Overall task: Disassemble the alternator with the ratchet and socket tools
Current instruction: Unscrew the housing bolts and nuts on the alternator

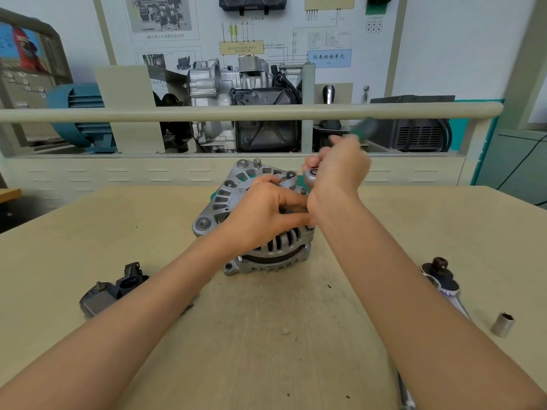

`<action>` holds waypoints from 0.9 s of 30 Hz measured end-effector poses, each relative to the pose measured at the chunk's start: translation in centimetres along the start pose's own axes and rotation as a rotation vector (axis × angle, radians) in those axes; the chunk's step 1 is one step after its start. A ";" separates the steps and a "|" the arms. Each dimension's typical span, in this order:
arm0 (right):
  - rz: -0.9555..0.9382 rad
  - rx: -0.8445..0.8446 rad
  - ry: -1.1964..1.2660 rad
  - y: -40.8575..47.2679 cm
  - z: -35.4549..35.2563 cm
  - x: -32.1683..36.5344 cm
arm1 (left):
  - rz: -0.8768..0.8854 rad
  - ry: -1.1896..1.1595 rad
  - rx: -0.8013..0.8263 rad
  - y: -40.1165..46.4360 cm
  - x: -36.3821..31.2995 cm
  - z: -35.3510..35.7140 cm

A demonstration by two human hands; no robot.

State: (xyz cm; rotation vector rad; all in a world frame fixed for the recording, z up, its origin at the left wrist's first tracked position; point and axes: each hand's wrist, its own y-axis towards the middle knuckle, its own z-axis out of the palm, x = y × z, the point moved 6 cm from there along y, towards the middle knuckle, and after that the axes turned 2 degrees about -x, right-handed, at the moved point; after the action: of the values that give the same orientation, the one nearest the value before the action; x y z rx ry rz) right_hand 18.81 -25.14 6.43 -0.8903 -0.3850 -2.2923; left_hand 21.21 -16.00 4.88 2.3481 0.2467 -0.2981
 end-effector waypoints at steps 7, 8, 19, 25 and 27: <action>0.209 0.222 -0.075 0.0 1.0 -0.6 | -0.025 -0.033 0.024 0.1 0.8 0.5; 0.280 0.344 -0.166 -0.3 1.4 -0.9 | -0.026 -0.026 0.020 0.1 0.7 0.4; 0.325 0.469 -0.272 -1.0 2.0 -1.2 | 0.004 -0.017 0.004 0.0 0.4 0.0; -0.063 -0.090 0.036 0.4 -0.6 0.2 | -0.003 -0.022 -0.004 0.1 0.2 0.1; 0.006 -0.039 0.048 0.5 -0.3 -0.1 | -0.015 -0.038 0.006 0.1 0.5 0.3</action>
State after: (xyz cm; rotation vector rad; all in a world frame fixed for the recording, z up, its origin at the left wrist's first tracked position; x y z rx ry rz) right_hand 19.02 -25.58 6.18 -0.8531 -0.3173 -2.3177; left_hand 21.68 -16.21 4.61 2.3447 0.2452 -0.3511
